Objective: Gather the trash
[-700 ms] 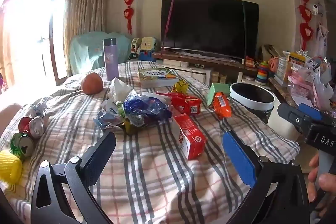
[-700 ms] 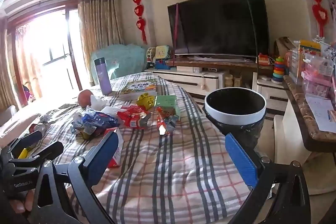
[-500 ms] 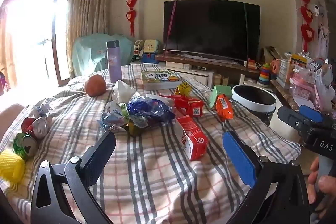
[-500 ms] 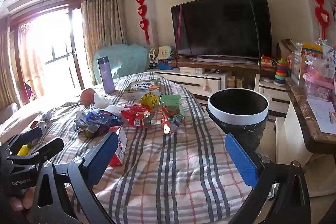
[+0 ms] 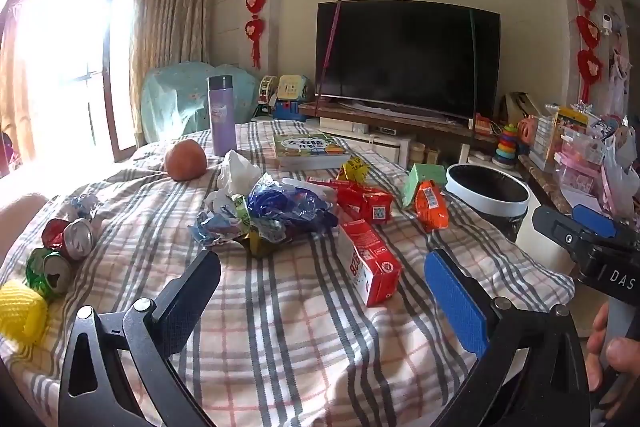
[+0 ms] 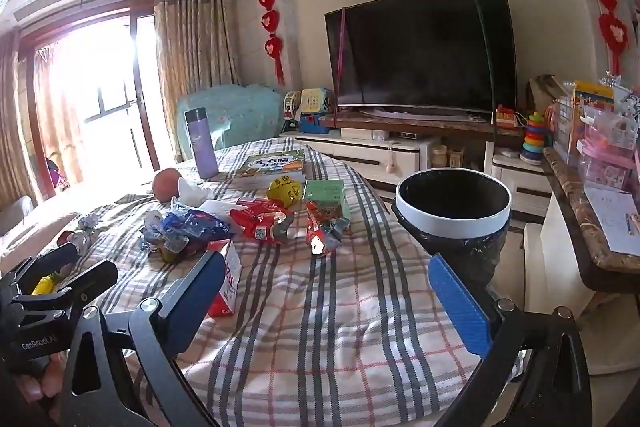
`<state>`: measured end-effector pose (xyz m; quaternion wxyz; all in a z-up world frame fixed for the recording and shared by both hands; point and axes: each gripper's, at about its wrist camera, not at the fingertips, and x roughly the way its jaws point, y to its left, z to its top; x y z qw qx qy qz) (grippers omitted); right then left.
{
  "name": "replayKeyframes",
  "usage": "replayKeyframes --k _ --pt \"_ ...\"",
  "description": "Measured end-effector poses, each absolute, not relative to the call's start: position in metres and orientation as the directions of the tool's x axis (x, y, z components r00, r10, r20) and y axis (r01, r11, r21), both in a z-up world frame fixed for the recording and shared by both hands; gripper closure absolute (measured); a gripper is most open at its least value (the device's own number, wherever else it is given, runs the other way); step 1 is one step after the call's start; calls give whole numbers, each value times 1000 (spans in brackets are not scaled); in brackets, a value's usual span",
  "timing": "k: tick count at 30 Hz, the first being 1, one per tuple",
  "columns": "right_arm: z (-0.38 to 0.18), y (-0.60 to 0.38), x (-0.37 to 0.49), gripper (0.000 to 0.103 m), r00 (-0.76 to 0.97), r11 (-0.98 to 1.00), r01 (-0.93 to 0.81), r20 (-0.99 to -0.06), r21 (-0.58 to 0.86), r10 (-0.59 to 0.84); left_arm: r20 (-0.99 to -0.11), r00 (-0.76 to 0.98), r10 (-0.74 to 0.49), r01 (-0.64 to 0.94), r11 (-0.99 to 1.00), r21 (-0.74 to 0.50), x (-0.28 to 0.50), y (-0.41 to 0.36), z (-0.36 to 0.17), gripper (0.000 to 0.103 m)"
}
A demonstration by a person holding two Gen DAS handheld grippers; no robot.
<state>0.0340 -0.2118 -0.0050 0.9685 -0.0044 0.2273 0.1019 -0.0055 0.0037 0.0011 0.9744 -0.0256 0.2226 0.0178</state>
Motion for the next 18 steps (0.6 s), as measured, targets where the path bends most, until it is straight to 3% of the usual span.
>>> replayKeyframes --k 18 --pt "-6 -211 34 1 876 979 -201 -440 41 198 -445 895 19 -53 997 -65 -4 9 -2 1"
